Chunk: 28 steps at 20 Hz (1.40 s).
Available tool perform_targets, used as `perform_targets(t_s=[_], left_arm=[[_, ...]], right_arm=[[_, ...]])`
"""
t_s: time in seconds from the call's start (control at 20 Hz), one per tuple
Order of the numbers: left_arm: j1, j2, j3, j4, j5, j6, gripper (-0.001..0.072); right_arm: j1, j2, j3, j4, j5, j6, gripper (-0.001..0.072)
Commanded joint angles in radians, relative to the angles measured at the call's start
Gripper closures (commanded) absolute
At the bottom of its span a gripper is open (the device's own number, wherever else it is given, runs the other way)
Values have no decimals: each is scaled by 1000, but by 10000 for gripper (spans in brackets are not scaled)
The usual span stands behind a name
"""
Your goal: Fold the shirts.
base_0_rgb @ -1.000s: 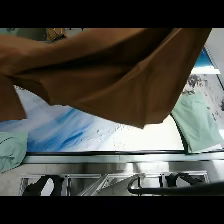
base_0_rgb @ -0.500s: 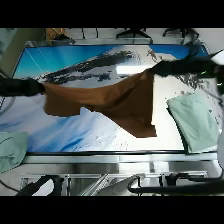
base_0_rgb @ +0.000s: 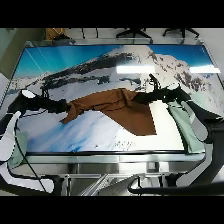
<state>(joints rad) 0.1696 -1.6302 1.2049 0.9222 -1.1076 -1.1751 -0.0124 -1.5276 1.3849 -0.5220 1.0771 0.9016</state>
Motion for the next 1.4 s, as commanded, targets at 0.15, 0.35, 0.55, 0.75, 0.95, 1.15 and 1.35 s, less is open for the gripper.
perform_targets(t_s=[0.15,0.35,0.55,0.75,0.95,1.15,1.35], left_arm=[[23,-75,287,0,-291,-26,10],[52,35,333,2,-341,-69,10],[18,142,235,-5,-336,-91,10],[-120,207,-19,-9,-161,-92,11],[-345,159,-161,-43,161,-117,10],[-520,13,-111,-59,411,-145,10],[-562,-133,21,-50,418,-154,190]], right_arm=[[-170,119,40,-2,105,17,313],[-322,232,34,-114,218,114,313],[-366,271,-70,-216,270,146,311],[-328,269,-251,-216,255,137,312],[-273,267,-372,-216,209,116,312],[-214,242,-392,-216,164,116,312],[-151,190,-392,-215,134,116,313]])
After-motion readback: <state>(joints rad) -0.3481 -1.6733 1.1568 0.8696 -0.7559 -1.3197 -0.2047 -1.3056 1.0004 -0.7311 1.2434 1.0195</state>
